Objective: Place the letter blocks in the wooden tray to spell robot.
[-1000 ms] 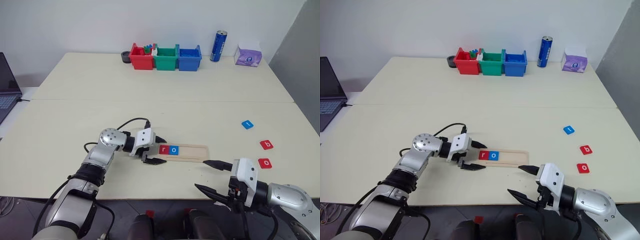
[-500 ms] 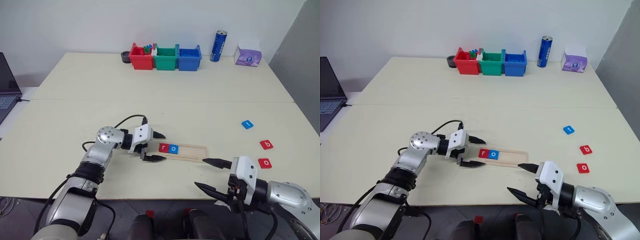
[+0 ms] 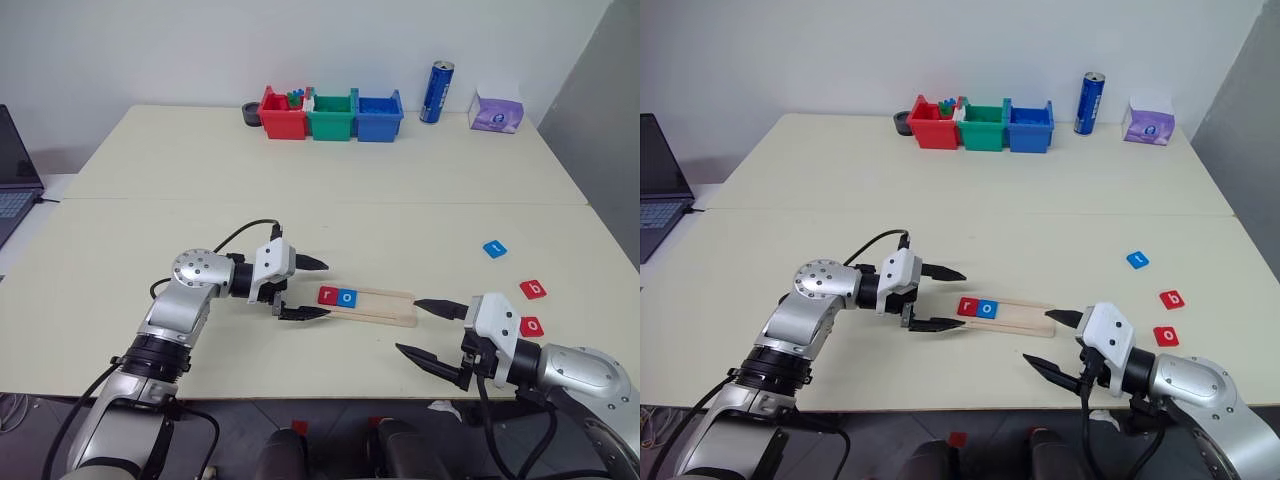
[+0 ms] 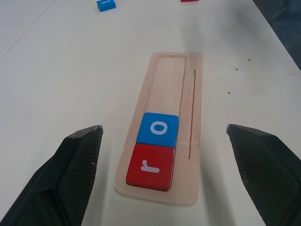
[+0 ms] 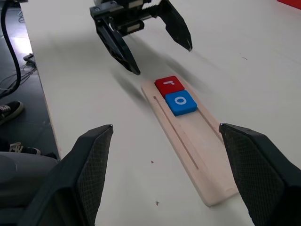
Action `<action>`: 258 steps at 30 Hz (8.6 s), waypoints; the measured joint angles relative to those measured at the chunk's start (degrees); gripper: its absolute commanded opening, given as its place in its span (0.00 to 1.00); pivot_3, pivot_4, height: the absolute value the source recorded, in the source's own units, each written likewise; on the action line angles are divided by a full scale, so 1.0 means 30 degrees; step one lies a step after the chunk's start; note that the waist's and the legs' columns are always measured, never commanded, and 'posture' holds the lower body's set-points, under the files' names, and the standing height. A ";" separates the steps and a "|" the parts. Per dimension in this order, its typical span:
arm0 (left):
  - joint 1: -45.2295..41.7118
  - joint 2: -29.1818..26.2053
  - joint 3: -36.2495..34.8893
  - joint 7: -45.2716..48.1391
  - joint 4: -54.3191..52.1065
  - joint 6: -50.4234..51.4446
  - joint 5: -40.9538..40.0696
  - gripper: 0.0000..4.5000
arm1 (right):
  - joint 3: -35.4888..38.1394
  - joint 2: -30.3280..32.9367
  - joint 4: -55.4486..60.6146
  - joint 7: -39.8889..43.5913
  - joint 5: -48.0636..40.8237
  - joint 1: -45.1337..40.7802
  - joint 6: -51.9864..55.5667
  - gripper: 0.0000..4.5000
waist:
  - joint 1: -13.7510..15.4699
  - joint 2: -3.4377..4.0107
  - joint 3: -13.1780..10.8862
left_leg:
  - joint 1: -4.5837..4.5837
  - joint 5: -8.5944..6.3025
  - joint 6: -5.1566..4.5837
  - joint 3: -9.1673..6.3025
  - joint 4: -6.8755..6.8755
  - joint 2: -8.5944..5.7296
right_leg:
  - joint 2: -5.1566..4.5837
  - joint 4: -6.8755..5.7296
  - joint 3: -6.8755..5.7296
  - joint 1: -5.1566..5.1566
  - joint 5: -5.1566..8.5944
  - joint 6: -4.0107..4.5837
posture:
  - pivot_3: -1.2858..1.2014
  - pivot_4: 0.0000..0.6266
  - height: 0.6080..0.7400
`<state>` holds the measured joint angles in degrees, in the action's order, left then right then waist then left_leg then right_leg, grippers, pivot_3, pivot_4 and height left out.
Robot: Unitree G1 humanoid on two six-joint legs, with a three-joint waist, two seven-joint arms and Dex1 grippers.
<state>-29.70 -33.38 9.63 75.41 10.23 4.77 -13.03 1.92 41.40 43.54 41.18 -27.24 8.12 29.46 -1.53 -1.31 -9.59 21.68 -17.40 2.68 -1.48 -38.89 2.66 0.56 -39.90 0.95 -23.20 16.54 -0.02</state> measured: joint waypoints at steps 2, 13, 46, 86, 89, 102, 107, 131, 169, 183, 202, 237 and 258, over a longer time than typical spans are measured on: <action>0.0254 -0.0076 -0.0328 -0.0425 -0.0906 0.1176 -0.0599 0.99 | 0.0749 -0.0157 -0.0049 -0.0005 -0.0529 -0.0123 -0.0011 0.86 | 0.0001 0.0000 0.0000 | 0.0001 0.0000 0.0000 0.0001 0.0000 0.0000 | -0.0001 0.0000 0.0003 0.0000 0.0000 0.0000 | 0.52 0.24 1.00; 0.2512 -0.0063 -0.1082 -0.2468 -0.5404 0.4504 -0.2228 0.99 | 0.5911 -0.0647 -0.2477 -0.0935 -0.1634 0.1540 0.0559 0.86 | 0.0025 0.0001 0.0000 | -0.0001 0.0001 0.0000 0.0004 0.0007 0.0004 | -0.0010 -0.0007 0.0003 0.0001 -0.0001 0.0003 | 0.52 0.24 1.00; 0.3080 0.0098 -0.0298 -0.3612 -0.7893 0.5303 -0.2416 0.99 | 0.6387 -0.0921 -1.1962 -0.5284 0.2470 -0.3781 0.4366 0.86 | -0.0015 0.0040 0.0004 | -0.0009 0.0000 0.0000 0.0036 0.0013 0.0000 | -0.0002 -0.0005 0.0041 0.0000 -0.0002 0.0006 | 0.52 0.24 1.00; -0.1503 0.2756 0.3696 -0.4931 -0.7493 0.7995 -0.1281 1.00 | 0.5687 -0.0190 -1.5216 -0.4027 0.2710 -0.5930 0.5465 0.48 | -0.0015 0.0049 0.0004 | -0.0003 0.0002 0.0002 0.0034 0.0007 -0.0009 | -0.0007 -0.0005 0.0039 0.0001 -0.0004 0.0002 | 0.52 0.24 1.00; -0.1501 0.2552 0.3695 -0.4886 -0.7449 0.8019 -0.1258 1.00 | 0.5654 -0.0190 -1.5225 -0.4095 0.2715 -0.5940 0.5437 0.32 | -0.0016 0.0048 0.0005 | -0.0004 0.0002 0.0001 0.0033 0.0006 -0.0010 | -0.0007 -0.0005 0.0039 0.0002 -0.0004 0.0001 | 0.52 0.24 1.00; -0.1097 0.1389 0.2875 -0.4907 -0.7302 0.8313 -0.1505 1.00 | 0.5132 0.0123 -1.0335 -0.4360 0.2421 -0.5073 0.7422 0.33 | -0.0121 0.0111 -0.0023 | -0.0002 0.0002 0.0002 0.0034 0.0017 -0.0005 | -0.0001 -0.0011 0.0057 -0.0009 -0.0001 -0.0001 | 0.52 0.24 1.00; 0.0406 -0.0596 0.1377 -0.4373 -0.7183 0.7917 -0.1648 1.00 | 0.5228 -0.2045 -0.3284 -0.6614 0.1390 -0.4281 1.1187 0.33 | -0.0043 0.0117 -0.0021 | 0.0005 0.0003 0.0004 -0.0032 0.0040 0.0029 | 0.0036 -0.0005 0.0000 -0.0018 0.0062 -0.0068 | 0.52 0.24 1.00; 0.1834 -0.1107 0.1077 -0.3261 -0.8493 0.6907 -0.2340 1.00 | 0.1068 -1.3477 -0.0487 -1.5837 0.5639 -0.2166 1.1993 0.72 | -0.0052 0.0117 -0.0020 | 0.0035 0.0002 0.0004 0.0011 0.0035 0.0005 | -0.0017 0.0018 0.0013 -0.0045 0.0056 -0.0099 | 0.52 0.24 1.00; 0.1474 0.0344 0.2016 -0.3717 -0.8434 0.6512 -0.2264 1.00 | -0.2390 0.5249 -1.1064 0.7122 0.5112 -0.6758 -0.2439 0.99 | -0.0008 0.0082 -0.0049 | 0.0046 -0.0009 -0.0017 0.0009 0.0018 -0.0016 | -0.0022 0.0106 0.0004 -0.0010 -0.0005 -0.0009 | 0.52 0.24 1.00; 0.1159 0.0306 0.2093 -0.3772 -0.8455 0.6964 -0.2235 1.00 | -0.4118 0.4124 -1.5433 0.8804 0.6592 -0.9197 -0.4674 0.91 | -0.0002 0.0085 -0.0049 | 0.0032 -0.0008 -0.0015 0.0012 0.0005 -0.0015 | -0.0027 0.0072 0.0007 -0.0010 -0.0007 -0.0006 | 0.52 0.24 1.00; 0.2829 -0.2818 -0.0261 -0.2774 -0.7092 0.5658 -0.2379 1.00 | -0.3428 0.3414 -1.0384 0.8095 0.5301 -1.0082 -0.0313 0.32 | -0.0038 0.0097 -0.0055 | 0.0004 -0.0007 -0.0013 -0.0001 -0.0003 0.0000 | -0.0022 -0.0001 -0.0001 -0.0018 -0.0003 0.0000 | 0.52 0.24 1.00; 0.2438 -0.2662 -0.0471 -0.1728 -0.3948 0.2397 -0.0628 1.00 | -0.9309 -0.1794 -1.0431 0.5094 0.7765 -1.3959 0.4533 0.32 | -0.0010 0.0095 -0.0056 | 0.0037 -0.0009 -0.0016 0.0002 -0.0006 -0.0005 | -0.0032 -0.0006 -0.0014 -0.0045 -0.0005 0.0003 | 0.52 0.24 1.00; 0.2509 -0.2443 -0.0340 -0.2072 -0.3985 0.2423 -0.0501 1.00 | -0.9525 -0.1969 -1.0076 0.5391 0.7712 -1.4203 0.5304 0.95 | -0.0013 0.0095 -0.0056 | 0.0038 -0.0009 -0.0017 -0.0001 -0.0005 -0.0005 | -0.0032 -0.0006 -0.0015 -0.0045 -0.0005 0.0003 | 0.52 0.24 1.00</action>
<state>-22.17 -40.71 8.61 69.20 -1.73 12.04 -14.53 -26.66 35.49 13.31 57.36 -4.10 -34.49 45.37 -1.57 -1.03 -9.76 21.79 -17.43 2.63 -1.49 -38.90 2.64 0.46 -39.92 0.90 -23.33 16.53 -0.01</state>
